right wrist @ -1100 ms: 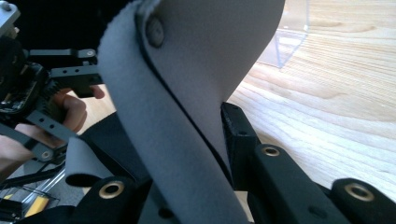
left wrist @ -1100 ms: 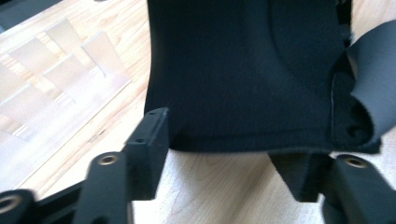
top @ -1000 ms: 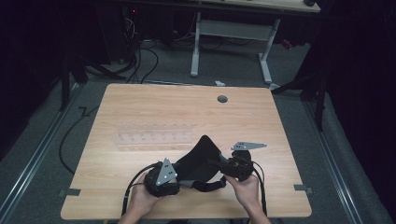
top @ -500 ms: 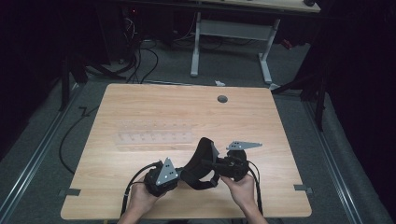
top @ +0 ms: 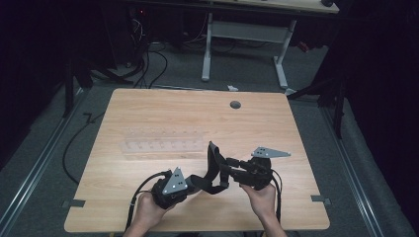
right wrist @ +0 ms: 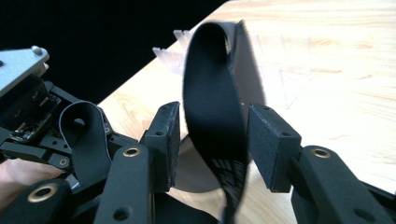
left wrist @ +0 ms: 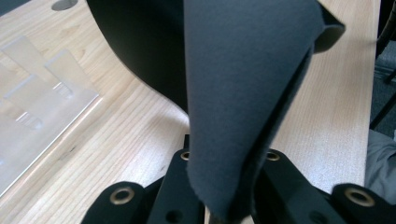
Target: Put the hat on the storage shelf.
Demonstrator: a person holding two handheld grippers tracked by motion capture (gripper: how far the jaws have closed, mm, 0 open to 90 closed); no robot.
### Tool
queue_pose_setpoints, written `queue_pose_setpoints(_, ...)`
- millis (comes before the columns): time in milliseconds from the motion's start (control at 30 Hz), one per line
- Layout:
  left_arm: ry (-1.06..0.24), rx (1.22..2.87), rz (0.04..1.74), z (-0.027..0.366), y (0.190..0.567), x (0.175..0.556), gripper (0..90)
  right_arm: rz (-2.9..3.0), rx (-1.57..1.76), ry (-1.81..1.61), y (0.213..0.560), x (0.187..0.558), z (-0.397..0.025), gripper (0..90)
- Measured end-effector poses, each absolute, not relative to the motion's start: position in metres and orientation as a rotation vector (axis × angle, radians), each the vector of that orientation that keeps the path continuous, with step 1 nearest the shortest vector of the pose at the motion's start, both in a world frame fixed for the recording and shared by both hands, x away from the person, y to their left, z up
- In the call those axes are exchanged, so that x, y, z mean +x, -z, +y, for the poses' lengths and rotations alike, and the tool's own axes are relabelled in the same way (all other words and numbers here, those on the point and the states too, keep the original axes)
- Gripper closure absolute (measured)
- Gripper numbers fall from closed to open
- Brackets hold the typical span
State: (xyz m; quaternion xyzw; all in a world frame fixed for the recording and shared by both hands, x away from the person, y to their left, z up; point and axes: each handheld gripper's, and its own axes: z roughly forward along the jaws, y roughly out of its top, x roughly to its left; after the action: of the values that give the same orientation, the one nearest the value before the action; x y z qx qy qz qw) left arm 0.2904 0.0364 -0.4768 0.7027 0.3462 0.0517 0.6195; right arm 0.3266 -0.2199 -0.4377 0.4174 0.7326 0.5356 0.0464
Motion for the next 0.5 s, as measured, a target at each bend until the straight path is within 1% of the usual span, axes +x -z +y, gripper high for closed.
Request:
queue_pose_setpoints(133, -0.103, 1.571, 0.822, 0.044, 0.471, 0.292, 86.2, 2.212, 1.310, -1.589, 0.441, 0.327, -0.233, 54.1)
queue_pose_setpoints(233, -0.103, 1.559, 0.827, 0.049, 0.468, 0.292, 86.2, 2.193, 1.330, -1.511, 0.449, 0.327, -0.240, 50.9)
queue_pose_setpoints(500, -0.101, 1.516, 0.869, 0.062, 0.462, 0.296, 86.1, 2.126, 1.440, -1.191, 0.499, 0.336, -0.258, 43.1)
